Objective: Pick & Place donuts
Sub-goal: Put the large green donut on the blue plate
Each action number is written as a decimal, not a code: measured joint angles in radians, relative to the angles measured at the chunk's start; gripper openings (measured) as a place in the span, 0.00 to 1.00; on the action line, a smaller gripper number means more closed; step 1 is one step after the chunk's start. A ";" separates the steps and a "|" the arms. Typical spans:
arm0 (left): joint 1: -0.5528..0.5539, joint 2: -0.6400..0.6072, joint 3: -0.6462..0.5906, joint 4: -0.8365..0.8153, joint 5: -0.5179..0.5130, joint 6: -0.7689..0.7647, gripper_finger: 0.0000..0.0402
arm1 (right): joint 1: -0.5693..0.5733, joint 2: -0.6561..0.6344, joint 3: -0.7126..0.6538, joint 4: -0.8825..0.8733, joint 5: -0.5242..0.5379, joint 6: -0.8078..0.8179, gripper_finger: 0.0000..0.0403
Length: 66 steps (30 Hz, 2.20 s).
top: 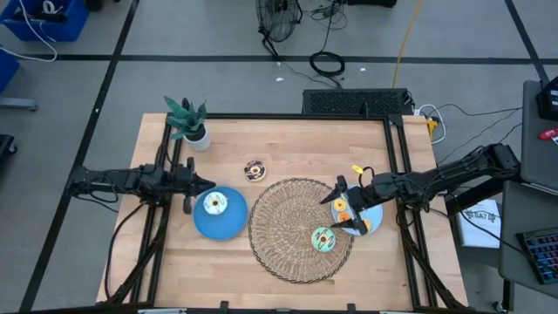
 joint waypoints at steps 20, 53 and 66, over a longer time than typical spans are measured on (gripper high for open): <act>0.001 -0.001 0.000 -0.029 -0.045 -0.004 0.02 | 0.335 0.138 0.396 -0.755 0.345 0.193 0.89; 0.001 -0.001 0.001 -0.009 -0.045 -0.006 0.02 | 0.379 0.655 0.431 -0.740 0.377 0.338 0.89; 0.001 -0.001 0.001 -0.011 -0.045 -0.005 0.02 | 0.339 0.663 0.411 -0.721 0.423 0.328 0.79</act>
